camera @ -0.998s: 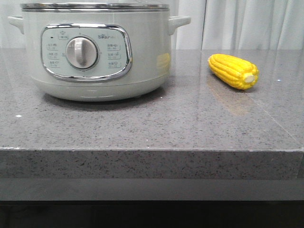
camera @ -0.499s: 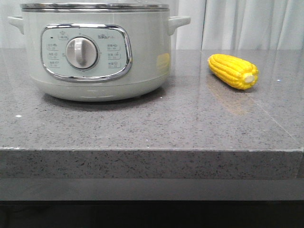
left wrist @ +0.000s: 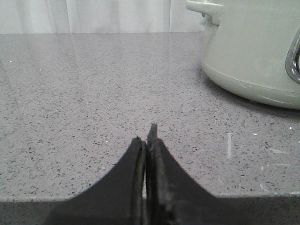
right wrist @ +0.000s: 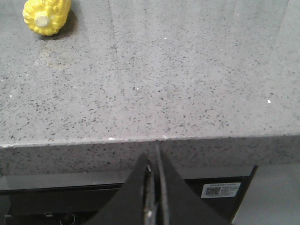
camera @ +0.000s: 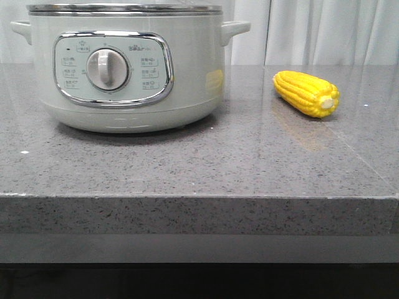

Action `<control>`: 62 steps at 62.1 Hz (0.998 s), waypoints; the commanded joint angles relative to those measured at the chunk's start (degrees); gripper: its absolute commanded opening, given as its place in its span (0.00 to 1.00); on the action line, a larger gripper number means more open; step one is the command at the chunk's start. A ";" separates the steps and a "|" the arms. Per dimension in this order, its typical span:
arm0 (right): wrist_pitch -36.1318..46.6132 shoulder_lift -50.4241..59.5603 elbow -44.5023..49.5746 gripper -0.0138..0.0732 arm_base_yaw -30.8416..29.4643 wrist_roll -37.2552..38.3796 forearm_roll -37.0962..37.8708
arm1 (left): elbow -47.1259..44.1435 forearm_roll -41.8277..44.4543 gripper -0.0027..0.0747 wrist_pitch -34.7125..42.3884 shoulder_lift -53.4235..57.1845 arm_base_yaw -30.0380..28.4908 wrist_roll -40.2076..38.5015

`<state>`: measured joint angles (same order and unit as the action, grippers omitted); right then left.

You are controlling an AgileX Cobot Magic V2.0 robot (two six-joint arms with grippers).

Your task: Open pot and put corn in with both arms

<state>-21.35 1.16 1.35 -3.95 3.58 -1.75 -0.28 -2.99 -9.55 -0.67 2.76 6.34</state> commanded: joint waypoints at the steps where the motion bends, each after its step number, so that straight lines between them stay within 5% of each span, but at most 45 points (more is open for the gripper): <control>1: 7.32 0.68 0.14 0.08 -0.19 -0.38 0.01 | -0.19 -0.07 0.01 4.88 -1.06 -0.08 -0.26; 13: 15.09 0.68 0.14 0.08 -0.19 -0.38 0.01 | -0.19 -0.07 0.01 4.88 -1.06 -0.08 -0.26; 44: 14.83 0.68 -0.06 0.08 -0.19 -0.43 0.01 | -0.19 -1.10 0.01 6.31 -1.06 -0.08 -0.39; 62: 4.37 -2.86 -13.91 0.08 -0.19 -0.55 7.92 | 12.62 -2.67 0.01 0.60 -4.47 -0.08 -0.48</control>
<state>-17.93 0.78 -5.95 -3.95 3.58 2.82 5.42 -5.00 -11.32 -2.00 2.76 6.34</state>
